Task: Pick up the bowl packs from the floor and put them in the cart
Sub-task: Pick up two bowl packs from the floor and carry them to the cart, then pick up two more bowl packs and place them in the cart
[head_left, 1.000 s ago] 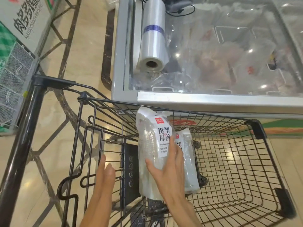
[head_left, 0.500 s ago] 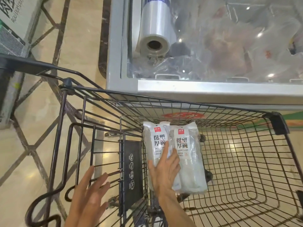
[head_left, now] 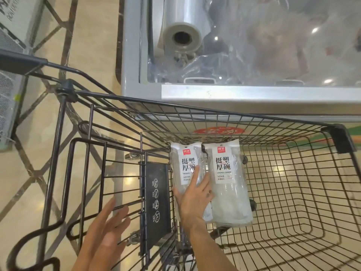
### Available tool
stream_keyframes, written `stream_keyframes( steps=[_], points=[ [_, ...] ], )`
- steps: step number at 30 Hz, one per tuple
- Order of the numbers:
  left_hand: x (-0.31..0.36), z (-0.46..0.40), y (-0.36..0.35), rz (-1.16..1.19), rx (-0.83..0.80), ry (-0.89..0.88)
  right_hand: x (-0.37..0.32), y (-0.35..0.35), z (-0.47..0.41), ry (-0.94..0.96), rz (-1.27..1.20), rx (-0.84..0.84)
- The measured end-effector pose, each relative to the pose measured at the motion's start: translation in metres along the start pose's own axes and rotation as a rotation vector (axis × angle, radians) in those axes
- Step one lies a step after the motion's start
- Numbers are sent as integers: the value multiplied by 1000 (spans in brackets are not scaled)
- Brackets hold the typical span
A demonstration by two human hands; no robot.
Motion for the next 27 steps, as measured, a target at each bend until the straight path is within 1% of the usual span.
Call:
stream_keyframes(
  steps=[1,2,3,4,5,6,7,8,9,10,12,14,15,16,19,22,27],
  points=[
    [4,5,-6,-8,4,-18,1,4,1,3,2,-6],
    [12,3,-11,-49,-69,-80,2,11,3,17,5,-9],
    [15,7,-13,-95,-148,-68,3,20,5,42,13,-17],
    [9,4,-4,-145,-155,-81,5,31,7,76,25,-30],
    [8,3,-4,-237,-126,-96,8,44,9,114,31,-63],
    [5,9,-4,-358,-118,-207,11,58,12,150,22,-100],
    [11,17,-12,-514,-153,-328,14,77,15,182,0,-127],
    [9,20,-17,-695,-138,-431,16,96,18,216,-12,-138],
    [14,31,-23,-899,-135,-536,18,118,22,264,-12,-130],
    [15,39,-26,-1047,-143,-605,19,141,27,320,-3,-120],
    [23,41,-31,-1294,-58,-697,22,187,38,427,42,-105],
    [40,50,-41,-1488,-1,-714,24,234,49,511,127,-93],
    [51,62,-46,-1567,-1,-710,24,257,55,547,162,-85],
    [59,74,-49,-1623,5,-711,24,280,62,581,187,-70],
    [90,104,-50,-1672,104,-792,22,347,84,690,234,23],
    [123,136,-40,-1748,182,-828,15,408,109,758,273,56],
    [193,193,-9,-1819,365,-880,-23,491,148,858,299,147]
  ],
)
Point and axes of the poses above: each hand's wrist, its own z-axis away from the middle knuckle, its own y-axis out of the back of the hand, x = y × z, the point moved 1 cm from there along -z, towards the middle knuckle, and after that the axes turned 1 degree about -y, right-handed, at the moved point
